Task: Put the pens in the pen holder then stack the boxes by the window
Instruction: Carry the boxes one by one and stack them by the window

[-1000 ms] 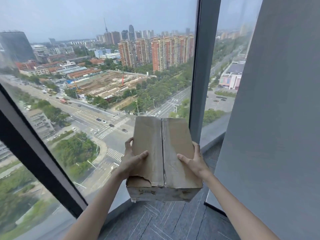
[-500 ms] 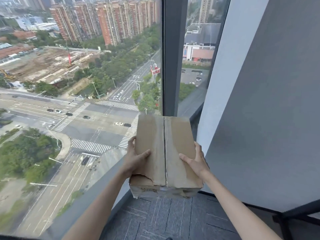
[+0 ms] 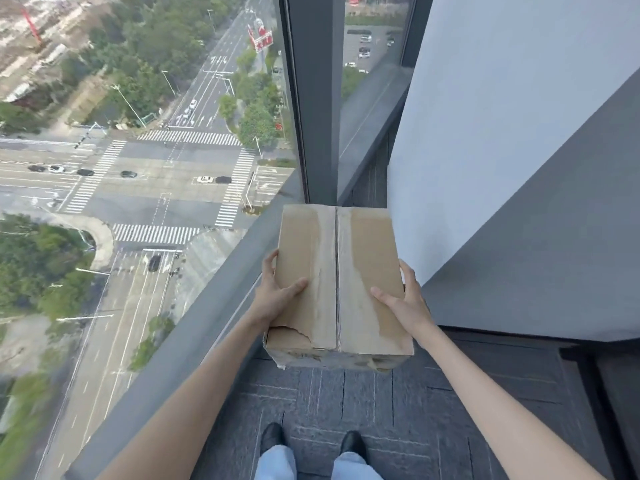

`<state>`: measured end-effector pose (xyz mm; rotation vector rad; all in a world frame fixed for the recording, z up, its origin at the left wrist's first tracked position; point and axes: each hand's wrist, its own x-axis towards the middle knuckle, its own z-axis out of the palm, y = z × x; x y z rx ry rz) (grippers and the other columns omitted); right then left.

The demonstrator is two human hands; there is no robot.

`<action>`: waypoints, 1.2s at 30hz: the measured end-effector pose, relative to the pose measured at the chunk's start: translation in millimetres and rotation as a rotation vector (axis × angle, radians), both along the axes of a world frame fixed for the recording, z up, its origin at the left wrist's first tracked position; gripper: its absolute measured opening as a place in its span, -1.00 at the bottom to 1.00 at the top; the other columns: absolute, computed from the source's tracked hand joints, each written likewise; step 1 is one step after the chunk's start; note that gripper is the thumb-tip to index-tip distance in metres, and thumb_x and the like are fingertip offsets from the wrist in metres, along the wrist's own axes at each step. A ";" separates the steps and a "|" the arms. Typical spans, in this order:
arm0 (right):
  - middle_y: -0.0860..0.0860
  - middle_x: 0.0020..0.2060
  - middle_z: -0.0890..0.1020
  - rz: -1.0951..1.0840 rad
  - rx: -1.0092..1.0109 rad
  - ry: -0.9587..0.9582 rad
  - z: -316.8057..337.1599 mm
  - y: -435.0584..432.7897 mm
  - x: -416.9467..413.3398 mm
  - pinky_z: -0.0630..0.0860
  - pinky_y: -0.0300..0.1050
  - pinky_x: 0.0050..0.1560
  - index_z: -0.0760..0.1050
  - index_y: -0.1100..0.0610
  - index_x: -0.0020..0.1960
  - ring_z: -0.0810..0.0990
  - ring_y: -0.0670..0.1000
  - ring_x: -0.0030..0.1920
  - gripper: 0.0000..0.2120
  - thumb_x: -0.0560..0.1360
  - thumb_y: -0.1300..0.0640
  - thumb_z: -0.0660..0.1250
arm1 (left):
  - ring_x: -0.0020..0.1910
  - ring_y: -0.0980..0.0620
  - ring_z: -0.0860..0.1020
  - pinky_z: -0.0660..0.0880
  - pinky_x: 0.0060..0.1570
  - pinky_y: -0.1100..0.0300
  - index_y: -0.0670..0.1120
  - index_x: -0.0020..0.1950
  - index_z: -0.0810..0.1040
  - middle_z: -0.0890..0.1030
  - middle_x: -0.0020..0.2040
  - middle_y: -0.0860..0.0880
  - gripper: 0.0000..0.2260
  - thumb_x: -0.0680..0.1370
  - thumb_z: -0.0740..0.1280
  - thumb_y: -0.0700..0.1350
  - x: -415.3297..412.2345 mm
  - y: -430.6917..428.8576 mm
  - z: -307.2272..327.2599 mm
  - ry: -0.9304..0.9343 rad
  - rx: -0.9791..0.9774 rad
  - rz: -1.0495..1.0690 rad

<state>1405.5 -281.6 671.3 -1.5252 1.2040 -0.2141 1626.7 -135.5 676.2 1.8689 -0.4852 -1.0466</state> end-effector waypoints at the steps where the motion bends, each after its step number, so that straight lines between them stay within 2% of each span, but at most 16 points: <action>1: -0.07 0.43 0.28 -0.016 0.000 -0.002 -26.4 -4.3 2.8 0.30 0.16 0.37 0.01 -0.25 0.48 0.29 0.00 0.40 -0.18 0.38 -0.17 0.43 | 0.27 -0.07 0.48 0.45 0.27 -0.16 0.34 0.37 0.10 0.43 0.29 0.07 -0.17 0.23 0.48 0.27 5.0 -7.5 -25.6 0.005 0.007 -0.012; 4: -0.07 0.43 0.25 -0.059 0.005 0.020 -112.1 -14.9 9.6 0.30 -0.01 0.26 0.00 -0.22 0.50 0.29 -0.06 0.33 -0.19 0.43 -0.10 0.41 | 0.26 -0.03 0.48 0.44 0.28 -0.13 0.33 0.38 0.10 0.44 0.28 0.12 -0.19 0.25 0.47 0.24 14.7 -24.6 -115.0 0.016 0.003 -0.040; 6: -0.08 0.42 0.26 -0.071 -0.009 0.028 -171.8 -20.6 14.6 0.29 -0.05 0.18 -0.01 -0.22 0.50 0.27 -0.11 0.23 -0.20 0.43 -0.11 0.40 | 0.25 -0.02 0.49 0.45 0.28 -0.12 0.33 0.38 0.09 0.44 0.31 0.10 -0.22 0.30 0.48 0.19 20.0 -32.3 -176.0 0.026 -0.001 -0.052; 10: -0.10 0.39 0.31 -0.066 -0.046 0.056 -282.8 -29.3 22.0 0.38 0.04 0.25 0.00 -0.24 0.49 0.34 -0.03 0.32 -0.16 0.37 -0.20 0.41 | 0.29 -0.01 0.45 0.43 0.31 -0.09 0.30 0.43 0.06 0.38 0.37 0.09 -0.21 0.37 0.49 0.13 34.7 -45.7 -294.8 0.028 -0.005 -0.080; 14: -0.14 0.35 0.40 -0.074 -0.044 0.053 -384.3 -44.0 27.1 0.47 0.15 0.22 0.03 -0.33 0.43 0.45 0.01 0.29 -0.11 0.23 -0.35 0.41 | 0.30 0.01 0.39 0.39 0.35 -0.06 0.20 0.49 0.01 0.32 0.28 0.17 -0.22 0.45 0.46 0.04 43.0 -62.3 -393.6 0.018 -0.026 -0.114; 19: -0.12 0.35 0.41 -0.107 -0.068 0.032 -485.2 -65.9 33.6 0.45 0.20 0.23 0.01 -0.38 0.42 0.45 0.03 0.30 -0.11 0.22 -0.38 0.41 | 0.32 -0.02 0.41 0.39 0.34 -0.11 0.30 0.44 0.02 0.36 0.32 0.15 -0.15 0.31 0.47 0.21 54.1 -86.8 -484.5 0.007 -0.059 -0.157; 25: -0.13 0.32 0.42 -0.124 -0.125 -0.010 -557.2 -87.3 41.5 0.45 0.19 0.23 0.04 -0.35 0.42 0.45 0.00 0.28 -0.14 0.24 -0.34 0.41 | 0.34 -0.04 0.40 0.37 0.36 -0.11 0.31 0.44 0.00 0.37 0.35 0.10 -0.11 0.26 0.47 0.23 64.1 -110.1 -554.5 -0.021 -0.097 -0.172; 30: -0.10 0.43 0.31 -0.143 -0.188 -0.005 -580.2 -94.9 45.8 0.32 0.18 0.37 0.00 -0.24 0.50 0.34 0.01 0.39 -0.12 0.30 -0.28 0.38 | 0.37 -0.04 0.36 0.34 0.38 -0.13 0.38 0.41 0.02 0.36 0.31 0.18 -0.15 0.29 0.48 0.25 67.7 -118.1 -580.9 -0.047 -0.128 -0.189; 33: -0.08 0.48 0.24 -0.119 -0.229 -0.010 -580.4 -96.2 43.1 0.27 0.19 0.42 -0.01 -0.18 0.52 0.27 0.01 0.45 -0.14 0.37 -0.24 0.38 | 0.40 -0.03 0.33 0.32 0.39 -0.12 0.34 0.44 -0.03 0.29 0.35 0.22 -0.10 0.28 0.47 0.27 66.8 -116.7 -582.6 -0.094 -0.125 -0.241; 36: -0.06 0.53 0.12 0.013 -0.347 0.097 -571.7 -89.8 40.2 0.21 0.22 0.45 -0.10 -0.17 0.52 0.18 0.03 0.50 -0.11 0.38 -0.31 0.33 | 0.47 0.03 0.25 0.28 0.44 -0.08 0.32 0.46 -0.06 0.13 0.50 0.16 -0.06 0.28 0.50 0.26 63.3 -105.3 -580.1 -0.163 -0.165 -0.346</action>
